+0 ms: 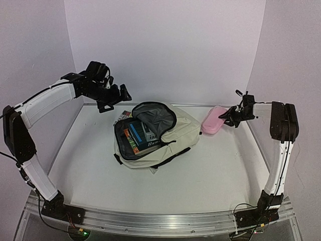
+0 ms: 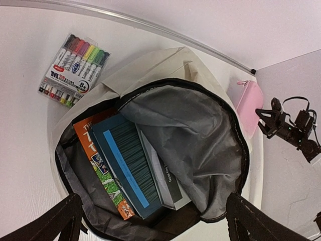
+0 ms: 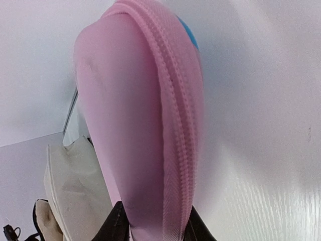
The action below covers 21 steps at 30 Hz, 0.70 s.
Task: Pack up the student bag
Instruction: Pick up the stationery from the center of the board, then place the stationery in the student bag.
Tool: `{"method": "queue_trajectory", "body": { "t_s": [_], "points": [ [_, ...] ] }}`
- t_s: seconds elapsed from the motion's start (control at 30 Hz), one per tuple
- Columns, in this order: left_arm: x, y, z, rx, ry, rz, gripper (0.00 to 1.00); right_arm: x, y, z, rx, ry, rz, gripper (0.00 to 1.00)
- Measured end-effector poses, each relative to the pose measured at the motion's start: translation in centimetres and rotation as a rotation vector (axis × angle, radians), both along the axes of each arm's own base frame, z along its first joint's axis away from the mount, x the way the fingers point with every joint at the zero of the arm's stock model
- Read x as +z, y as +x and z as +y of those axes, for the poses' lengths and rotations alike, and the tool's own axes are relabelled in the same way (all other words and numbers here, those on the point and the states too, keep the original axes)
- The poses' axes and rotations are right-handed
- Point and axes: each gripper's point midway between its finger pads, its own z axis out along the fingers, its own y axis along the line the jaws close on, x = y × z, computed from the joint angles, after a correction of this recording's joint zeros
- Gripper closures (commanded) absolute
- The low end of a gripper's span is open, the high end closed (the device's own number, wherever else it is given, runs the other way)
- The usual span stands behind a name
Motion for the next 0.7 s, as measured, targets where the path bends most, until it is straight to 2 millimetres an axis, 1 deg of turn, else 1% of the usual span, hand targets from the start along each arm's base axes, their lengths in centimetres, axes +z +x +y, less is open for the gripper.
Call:
{"method": "queue_trajectory", "body": {
  "t_s": [0.1,0.17,0.27,0.33,0.37,0.43,0.5,0.6,0.7],
  "points": [
    [1.2,0.2,0.3,-0.005,-0.024,-0.003,0.0,3.8,0.1,0.0,0.018,-0.048,-0.088,1.0],
    [2.3,0.3,0.4,-0.008,-0.043,-0.007,0.0,7.4,0.2,0.0,0.033,-0.105,-0.175,1.0],
    [4.0,0.4,0.4,-0.02,-0.079,-0.025,0.0,13.4,0.1,0.7,0.063,-0.198,-0.326,1.0],
    [4.7,0.4,0.2,-0.032,-0.102,-0.03,0.0,17.4,-0.5,2.0,0.091,-0.275,-0.439,1.0],
    [5.0,0.3,0.1,-0.037,-0.112,-0.03,0.0,19.0,-0.9,2.7,0.108,-0.316,-0.488,1.0],
    [5.5,0.2,0.0,-0.043,-0.138,-0.021,0.0,22.2,-2.4,5.0,0.156,-0.416,-0.594,1.0],
    [6.1,-0.1,-0.2,-0.05,-0.168,-0.008,0.0,24.8,-4.2,8.0,0.219,-0.523,-0.699,1.0],
    [7.1,-0.2,-0.4,-0.056,-0.218,0.006,0.0,26.7,-6.5,11.6,0.303,-0.645,-0.809,1.0],
    [7.4,-0.6,-0.6,-0.059,-0.265,0.039,0.0,27.1,-8.2,14.6,0.372,-0.789,-0.888,1.0]
  ]
}}
